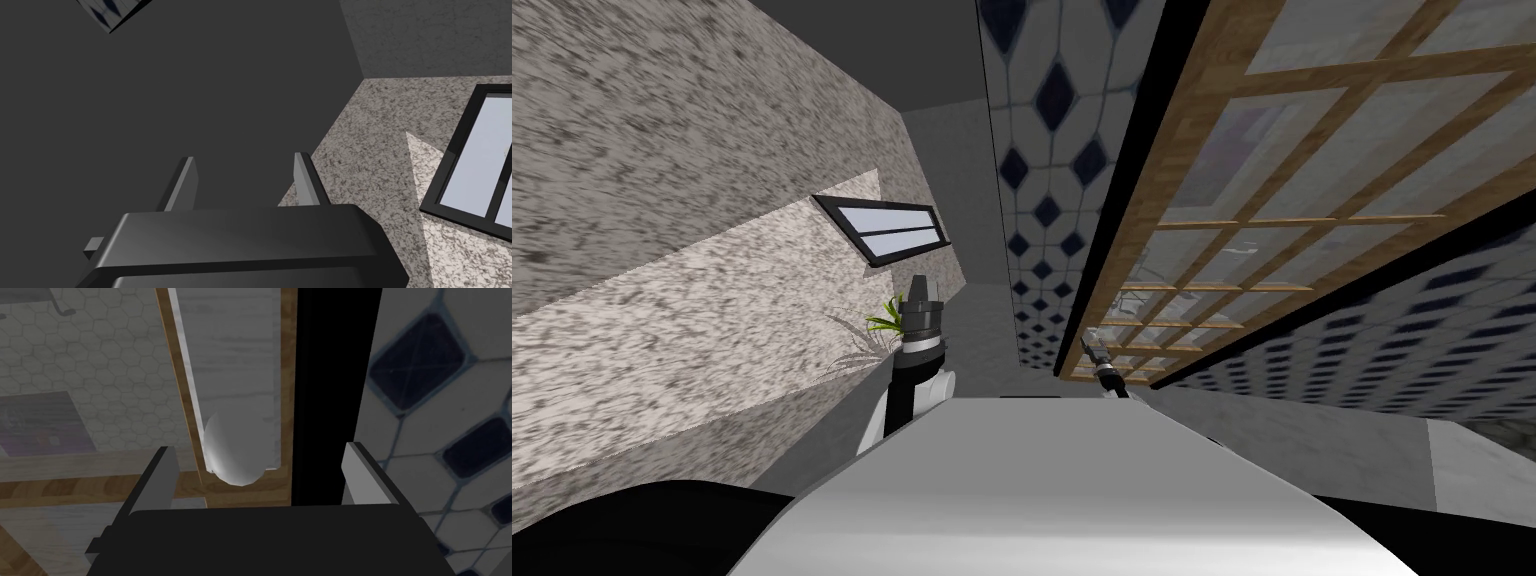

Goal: Pull the door open

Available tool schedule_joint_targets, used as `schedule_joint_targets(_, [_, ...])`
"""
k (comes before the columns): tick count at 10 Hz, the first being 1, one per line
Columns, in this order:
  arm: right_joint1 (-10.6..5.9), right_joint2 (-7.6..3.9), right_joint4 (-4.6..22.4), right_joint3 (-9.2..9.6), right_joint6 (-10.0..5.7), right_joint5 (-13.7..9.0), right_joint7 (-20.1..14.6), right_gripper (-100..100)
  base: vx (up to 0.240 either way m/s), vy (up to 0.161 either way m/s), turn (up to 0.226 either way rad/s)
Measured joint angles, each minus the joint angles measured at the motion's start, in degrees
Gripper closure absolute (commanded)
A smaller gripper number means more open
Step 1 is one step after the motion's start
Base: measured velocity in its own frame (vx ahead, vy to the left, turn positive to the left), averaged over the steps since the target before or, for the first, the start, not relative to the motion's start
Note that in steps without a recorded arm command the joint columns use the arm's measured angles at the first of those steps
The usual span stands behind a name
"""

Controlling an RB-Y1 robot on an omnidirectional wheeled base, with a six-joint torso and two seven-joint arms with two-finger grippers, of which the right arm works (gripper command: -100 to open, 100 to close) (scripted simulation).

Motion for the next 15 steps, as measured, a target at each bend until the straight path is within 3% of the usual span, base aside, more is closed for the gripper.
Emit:
schedule_joint_targets(2, [0.36,-1.39,1.6,-0.69,-1.38,-0.5,-0.8,-100,0.122,-0.006,0.074])
schedule_joint_targets(3, [0.31,-1.46,1.8,-0.72,-1.64,-0.6,-0.9,100,-0.017,0.002,-0.021])
schedule_joint_targets(9, [0.35,-1.54,1.6,-0.76,-1.31,-0.6,-0.8,100,-0.011,-0.003,0.006])
schedule_joint_targets(15, [0.26,-1.77,1.6,-0.27,-1.21,-1.8,-7.3,100,-0.026,-0.011,0.029])
